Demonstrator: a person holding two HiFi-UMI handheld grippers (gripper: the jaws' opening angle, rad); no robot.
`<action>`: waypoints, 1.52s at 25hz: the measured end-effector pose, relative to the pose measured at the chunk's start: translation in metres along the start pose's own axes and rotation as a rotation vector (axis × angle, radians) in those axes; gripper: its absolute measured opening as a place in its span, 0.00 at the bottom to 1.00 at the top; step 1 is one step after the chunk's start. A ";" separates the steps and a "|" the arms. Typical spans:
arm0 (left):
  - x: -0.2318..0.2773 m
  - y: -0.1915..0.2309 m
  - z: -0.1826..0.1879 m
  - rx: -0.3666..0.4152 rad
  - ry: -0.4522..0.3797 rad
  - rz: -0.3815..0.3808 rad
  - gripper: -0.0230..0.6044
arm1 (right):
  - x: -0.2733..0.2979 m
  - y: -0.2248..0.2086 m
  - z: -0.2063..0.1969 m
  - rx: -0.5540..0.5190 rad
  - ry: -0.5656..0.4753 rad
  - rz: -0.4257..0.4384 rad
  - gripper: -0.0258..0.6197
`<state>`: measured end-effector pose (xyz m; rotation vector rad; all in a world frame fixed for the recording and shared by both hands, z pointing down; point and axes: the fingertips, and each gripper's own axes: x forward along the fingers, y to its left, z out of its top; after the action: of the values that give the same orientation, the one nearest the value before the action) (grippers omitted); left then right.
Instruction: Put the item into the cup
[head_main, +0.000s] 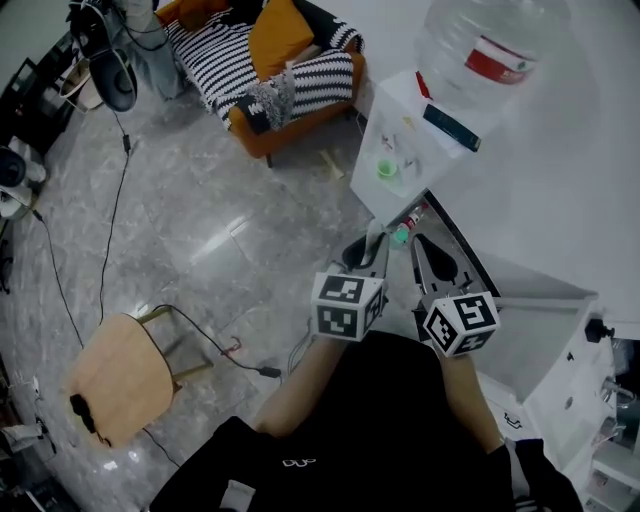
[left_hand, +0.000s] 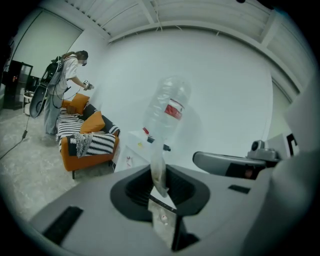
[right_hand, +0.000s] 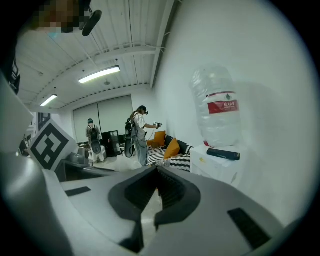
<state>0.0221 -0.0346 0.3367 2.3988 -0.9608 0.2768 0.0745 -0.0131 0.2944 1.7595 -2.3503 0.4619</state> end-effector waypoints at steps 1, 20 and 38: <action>0.006 0.002 0.001 0.001 0.009 -0.003 0.13 | 0.005 -0.005 -0.001 0.006 0.001 0.002 0.05; 0.124 0.080 -0.037 0.011 0.348 0.010 0.13 | 0.111 -0.106 -0.070 0.371 0.080 -0.100 0.05; 0.308 0.156 -0.092 0.105 0.450 -0.099 0.13 | 0.206 -0.205 -0.157 0.413 0.170 -0.168 0.05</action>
<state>0.1387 -0.2562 0.5912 2.3189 -0.6311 0.8056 0.2033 -0.1978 0.5365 1.9693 -2.0751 1.0846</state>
